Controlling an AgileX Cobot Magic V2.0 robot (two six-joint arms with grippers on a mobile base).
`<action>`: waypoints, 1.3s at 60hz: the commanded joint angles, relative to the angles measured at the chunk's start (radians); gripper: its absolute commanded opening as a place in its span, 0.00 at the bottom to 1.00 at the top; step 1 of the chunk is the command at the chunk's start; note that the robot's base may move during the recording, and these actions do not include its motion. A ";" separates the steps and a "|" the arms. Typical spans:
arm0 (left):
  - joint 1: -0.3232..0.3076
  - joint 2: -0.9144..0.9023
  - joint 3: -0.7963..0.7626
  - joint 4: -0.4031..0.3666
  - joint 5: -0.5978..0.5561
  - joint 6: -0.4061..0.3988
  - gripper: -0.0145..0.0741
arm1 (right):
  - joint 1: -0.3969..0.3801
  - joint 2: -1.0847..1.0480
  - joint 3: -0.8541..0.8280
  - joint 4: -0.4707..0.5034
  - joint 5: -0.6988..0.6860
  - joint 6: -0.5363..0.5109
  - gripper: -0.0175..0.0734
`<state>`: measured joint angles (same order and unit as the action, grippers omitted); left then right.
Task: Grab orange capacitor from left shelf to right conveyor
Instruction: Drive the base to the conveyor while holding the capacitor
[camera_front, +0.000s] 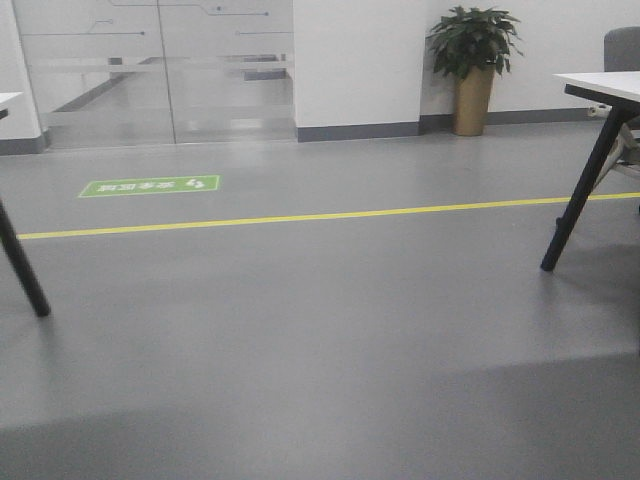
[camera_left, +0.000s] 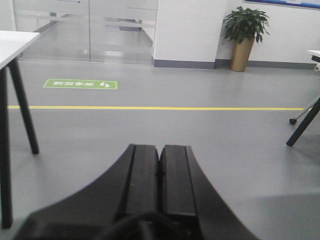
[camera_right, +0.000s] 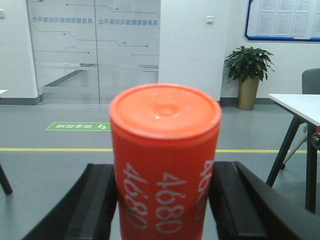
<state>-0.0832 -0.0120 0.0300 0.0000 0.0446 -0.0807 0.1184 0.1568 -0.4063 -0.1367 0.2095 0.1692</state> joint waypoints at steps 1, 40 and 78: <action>0.000 -0.020 -0.004 0.000 -0.082 0.000 0.05 | -0.005 0.012 -0.027 -0.008 -0.090 -0.002 0.38; 0.000 -0.020 -0.004 0.000 -0.082 0.000 0.05 | -0.005 0.012 -0.026 -0.008 -0.090 -0.002 0.38; 0.000 -0.020 -0.004 0.000 -0.082 0.000 0.05 | -0.005 0.012 -0.026 -0.008 -0.090 -0.002 0.38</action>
<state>-0.0832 -0.0120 0.0300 0.0000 0.0446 -0.0807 0.1184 0.1568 -0.4063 -0.1367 0.2095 0.1692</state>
